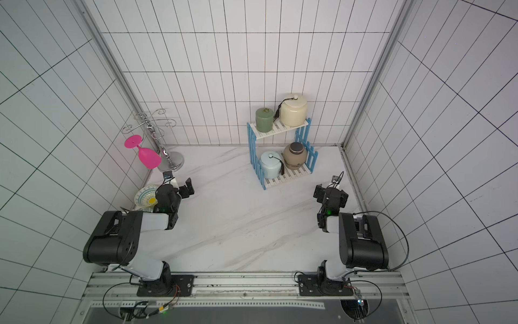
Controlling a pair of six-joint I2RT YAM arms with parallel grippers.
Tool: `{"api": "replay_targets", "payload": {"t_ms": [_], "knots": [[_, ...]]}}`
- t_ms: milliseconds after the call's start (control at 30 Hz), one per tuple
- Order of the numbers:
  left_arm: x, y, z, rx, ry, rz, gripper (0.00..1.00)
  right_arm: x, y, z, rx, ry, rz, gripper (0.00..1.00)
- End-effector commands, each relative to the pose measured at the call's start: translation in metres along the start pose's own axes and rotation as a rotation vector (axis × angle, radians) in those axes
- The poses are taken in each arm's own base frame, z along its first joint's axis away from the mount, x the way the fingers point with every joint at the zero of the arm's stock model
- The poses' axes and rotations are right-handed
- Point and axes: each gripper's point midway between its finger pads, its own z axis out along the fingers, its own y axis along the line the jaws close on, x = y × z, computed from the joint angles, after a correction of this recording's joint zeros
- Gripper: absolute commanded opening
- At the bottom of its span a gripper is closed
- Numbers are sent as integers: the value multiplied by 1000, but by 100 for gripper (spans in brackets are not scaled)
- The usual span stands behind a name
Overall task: Remove the tea canisters from the shelf
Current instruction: Adjust the shelf at the center of the board.
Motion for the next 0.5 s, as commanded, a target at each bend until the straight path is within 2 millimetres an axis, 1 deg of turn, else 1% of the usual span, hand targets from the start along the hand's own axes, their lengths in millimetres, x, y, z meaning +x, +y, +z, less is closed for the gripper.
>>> {"api": "replay_targets", "payload": {"t_ms": [0, 467], "knots": [[-5, -1, -1, 9, -7, 7, 99, -3, 0, 1, 3, -6, 11, 99], [-5, -2, -1, -3, -10, 14, 99, -3, 0, 1, -1, -5, 15, 99]]}}
